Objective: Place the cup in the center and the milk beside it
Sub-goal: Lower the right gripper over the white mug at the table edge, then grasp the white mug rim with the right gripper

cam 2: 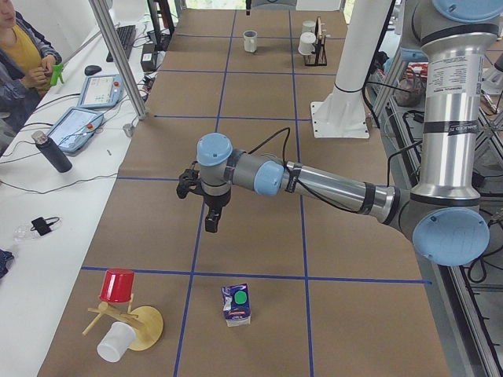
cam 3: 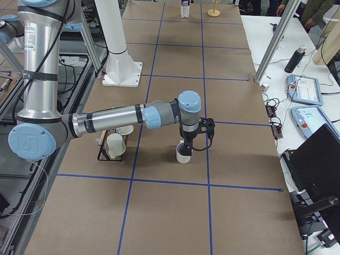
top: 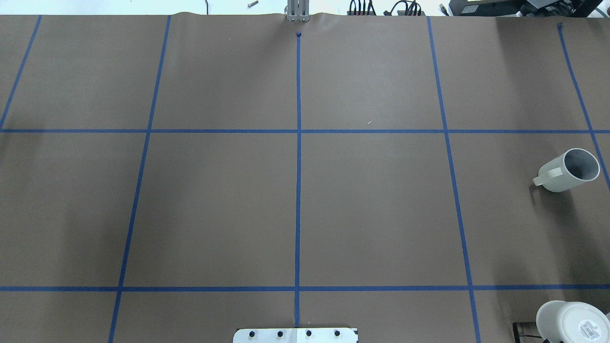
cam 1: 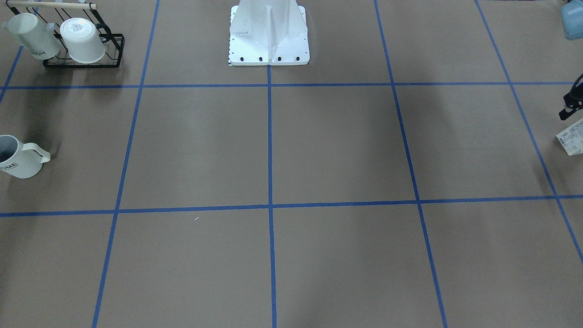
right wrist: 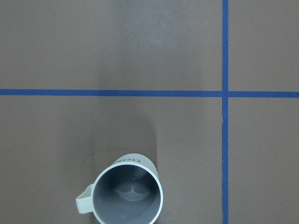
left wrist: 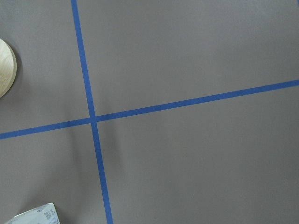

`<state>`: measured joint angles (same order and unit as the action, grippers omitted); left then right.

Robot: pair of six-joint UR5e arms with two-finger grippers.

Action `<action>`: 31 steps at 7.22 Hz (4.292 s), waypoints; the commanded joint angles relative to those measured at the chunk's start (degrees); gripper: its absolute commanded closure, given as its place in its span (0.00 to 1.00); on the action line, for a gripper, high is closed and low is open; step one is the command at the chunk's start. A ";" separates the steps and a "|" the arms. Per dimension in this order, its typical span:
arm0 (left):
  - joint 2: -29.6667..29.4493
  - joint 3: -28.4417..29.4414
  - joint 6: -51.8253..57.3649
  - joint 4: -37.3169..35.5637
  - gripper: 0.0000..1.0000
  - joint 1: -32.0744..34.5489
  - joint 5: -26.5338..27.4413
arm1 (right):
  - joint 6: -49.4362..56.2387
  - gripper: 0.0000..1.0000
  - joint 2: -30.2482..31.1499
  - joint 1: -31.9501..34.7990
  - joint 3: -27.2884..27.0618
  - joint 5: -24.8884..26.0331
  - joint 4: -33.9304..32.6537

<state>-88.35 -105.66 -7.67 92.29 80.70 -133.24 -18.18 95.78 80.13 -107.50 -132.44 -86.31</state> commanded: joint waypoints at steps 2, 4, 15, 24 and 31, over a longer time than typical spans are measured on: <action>0.37 -0.59 0.02 0.43 0.02 0.07 -0.61 | -0.19 0.00 0.20 0.46 -1.75 0.08 0.00; 1.60 -0.25 -0.33 0.44 0.02 0.07 -0.62 | -0.19 0.00 0.37 0.37 -2.01 -0.27 0.00; 1.69 -1.21 -0.59 0.52 0.02 -0.02 -0.80 | -0.19 0.00 0.73 -5.24 2.38 0.52 0.17; 1.43 -2.09 -0.68 0.52 0.02 -0.02 -0.80 | -5.37 0.13 -2.96 -10.35 18.10 0.87 16.76; 1.43 -2.27 -0.68 0.52 0.02 -0.11 -0.80 | -8.53 1.00 -4.36 -13.57 4.72 0.78 12.53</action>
<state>-86.89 -107.96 -8.35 92.81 80.67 -134.03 -26.45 92.48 68.79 -96.44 -132.08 -69.48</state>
